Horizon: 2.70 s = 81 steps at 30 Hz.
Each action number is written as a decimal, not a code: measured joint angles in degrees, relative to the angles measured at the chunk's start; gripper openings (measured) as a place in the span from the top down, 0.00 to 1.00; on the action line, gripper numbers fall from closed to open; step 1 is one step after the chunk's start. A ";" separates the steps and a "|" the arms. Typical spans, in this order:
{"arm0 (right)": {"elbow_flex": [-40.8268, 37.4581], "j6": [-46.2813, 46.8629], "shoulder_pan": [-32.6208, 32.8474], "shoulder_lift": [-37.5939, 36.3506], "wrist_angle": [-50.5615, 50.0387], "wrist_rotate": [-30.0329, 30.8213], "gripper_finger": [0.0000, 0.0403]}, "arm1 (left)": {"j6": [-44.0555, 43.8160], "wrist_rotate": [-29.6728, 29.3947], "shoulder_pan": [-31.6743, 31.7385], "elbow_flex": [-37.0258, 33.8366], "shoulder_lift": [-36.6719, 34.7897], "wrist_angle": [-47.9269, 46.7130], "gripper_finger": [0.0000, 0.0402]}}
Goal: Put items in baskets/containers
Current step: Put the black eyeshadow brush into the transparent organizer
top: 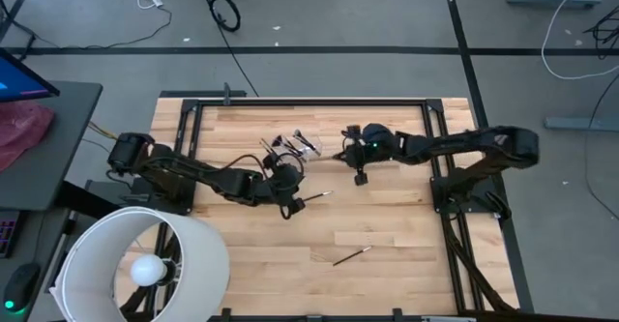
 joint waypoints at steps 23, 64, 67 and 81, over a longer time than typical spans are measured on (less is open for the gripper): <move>21.15 -54.16 4.65 9.47 -25.52 31.33 0.99 | 1.11 -3.96 -1.38 0.00 0.00 -7.68 0.86; 21.17 -10.43 17.34 4.83 -38.03 58.74 0.72 | -2.15 -3.91 -1.54 0.00 0.00 -10.32 0.86; 21.17 -1.79 19.47 -1.08 -42.50 53.68 0.75 | -2.17 -3.90 -1.54 0.00 0.00 -10.32 0.86; 5.49 20.71 23.19 -23.71 -31.26 16.94 0.80 | -2.17 -3.90 -1.54 0.00 0.00 -10.25 0.86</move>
